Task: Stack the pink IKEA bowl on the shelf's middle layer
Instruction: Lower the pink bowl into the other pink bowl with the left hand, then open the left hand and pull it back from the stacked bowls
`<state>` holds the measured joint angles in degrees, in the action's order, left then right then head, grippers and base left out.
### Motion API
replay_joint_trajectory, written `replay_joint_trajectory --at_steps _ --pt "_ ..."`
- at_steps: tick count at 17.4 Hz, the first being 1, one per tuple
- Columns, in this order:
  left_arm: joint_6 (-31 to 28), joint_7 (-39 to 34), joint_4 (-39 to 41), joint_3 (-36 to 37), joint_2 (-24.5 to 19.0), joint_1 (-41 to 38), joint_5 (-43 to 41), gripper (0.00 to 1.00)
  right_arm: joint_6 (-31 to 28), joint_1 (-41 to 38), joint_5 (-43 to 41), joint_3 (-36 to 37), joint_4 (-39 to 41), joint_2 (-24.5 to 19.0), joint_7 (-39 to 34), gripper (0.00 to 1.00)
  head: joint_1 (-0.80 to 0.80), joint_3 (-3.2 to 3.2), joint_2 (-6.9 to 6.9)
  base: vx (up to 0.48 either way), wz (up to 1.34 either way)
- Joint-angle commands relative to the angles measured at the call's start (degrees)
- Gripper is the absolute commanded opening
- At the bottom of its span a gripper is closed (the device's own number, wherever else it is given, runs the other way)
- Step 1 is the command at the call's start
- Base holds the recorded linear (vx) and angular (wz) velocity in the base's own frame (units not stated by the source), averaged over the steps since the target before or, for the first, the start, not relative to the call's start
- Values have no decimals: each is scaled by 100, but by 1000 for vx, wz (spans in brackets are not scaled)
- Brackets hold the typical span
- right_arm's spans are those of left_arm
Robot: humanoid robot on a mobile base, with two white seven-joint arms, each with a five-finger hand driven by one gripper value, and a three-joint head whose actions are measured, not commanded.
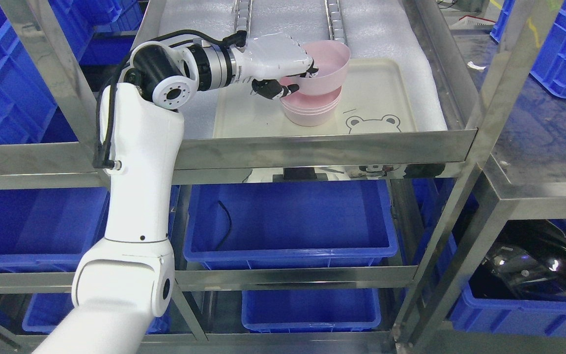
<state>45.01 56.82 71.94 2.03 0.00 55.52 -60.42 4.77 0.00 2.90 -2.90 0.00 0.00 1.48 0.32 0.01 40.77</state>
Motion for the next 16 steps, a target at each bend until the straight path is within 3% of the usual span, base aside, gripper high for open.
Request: replay_joint_trajectory --at_steps 1,9,14,16 --pt "-1 206 74 -89 -100 29 30 7 -2 -123 0 0 100 100 1 100 0 0 0 0 0" --pt "-1 295 189 16 -100 -252 110 10 -2 -123 0 0 100 100 1 100 0 0 0 0 0" --pt "-1 251 189 8 -100 -174 48 43 -2 -123 0 0 100 100 1 100 0 0 0 0 0" --pt "-1 181 189 -89 -100 -16 74 61 -2 -123 0 0 100 100 1 100 0 0 0 0 0"
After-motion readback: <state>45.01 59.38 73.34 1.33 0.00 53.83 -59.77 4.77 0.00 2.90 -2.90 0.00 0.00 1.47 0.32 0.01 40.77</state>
